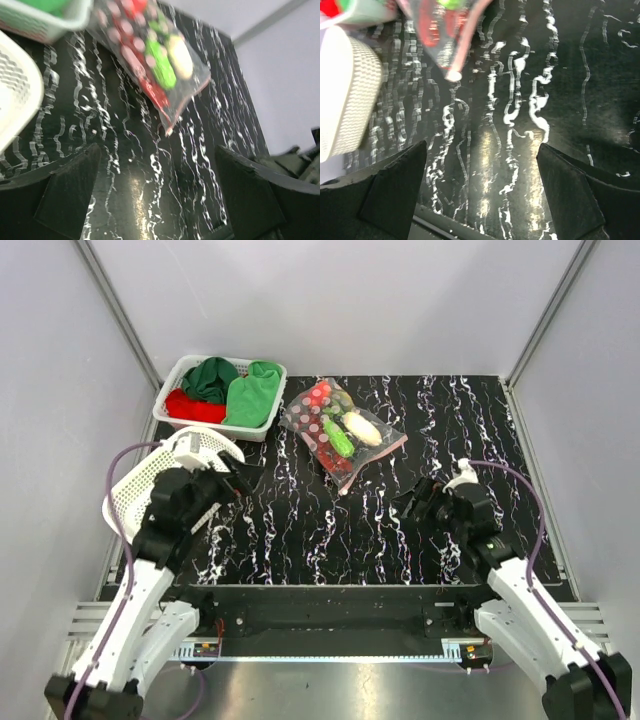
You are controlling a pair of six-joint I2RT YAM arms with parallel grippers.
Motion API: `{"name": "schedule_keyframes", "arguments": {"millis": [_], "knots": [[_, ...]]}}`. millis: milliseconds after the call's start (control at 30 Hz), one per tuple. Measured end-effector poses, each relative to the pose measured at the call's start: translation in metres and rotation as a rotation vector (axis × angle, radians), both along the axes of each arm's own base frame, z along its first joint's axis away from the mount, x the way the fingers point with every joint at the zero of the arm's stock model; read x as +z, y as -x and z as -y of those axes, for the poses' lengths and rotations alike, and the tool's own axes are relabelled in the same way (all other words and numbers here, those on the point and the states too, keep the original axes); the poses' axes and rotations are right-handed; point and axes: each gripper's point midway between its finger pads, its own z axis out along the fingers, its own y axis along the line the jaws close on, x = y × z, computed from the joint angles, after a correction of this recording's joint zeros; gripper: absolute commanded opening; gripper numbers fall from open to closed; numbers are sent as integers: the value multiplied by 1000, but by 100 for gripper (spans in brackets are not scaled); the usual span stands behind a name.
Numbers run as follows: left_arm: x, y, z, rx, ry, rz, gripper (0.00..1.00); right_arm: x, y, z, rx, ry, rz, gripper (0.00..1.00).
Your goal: Open the zip-top bag and remove the fake food
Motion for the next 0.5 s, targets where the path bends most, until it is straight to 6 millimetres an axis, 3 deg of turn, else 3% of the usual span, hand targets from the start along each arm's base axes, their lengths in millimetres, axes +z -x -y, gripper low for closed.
{"name": "schedule_keyframes", "arguments": {"millis": [167, 300, 500], "knots": [[-43, -24, 39, -139, 12, -133, 98, -11, -13, 2, -12, 64, -60, 100], [-81, -31, 79, -247, 14, -233, 98, -2, -22, 0, 9, 97, -38, 100], [-115, -52, 124, -323, 118, -276, 89, 1, -32, -7, 66, 125, -37, 100]]}}
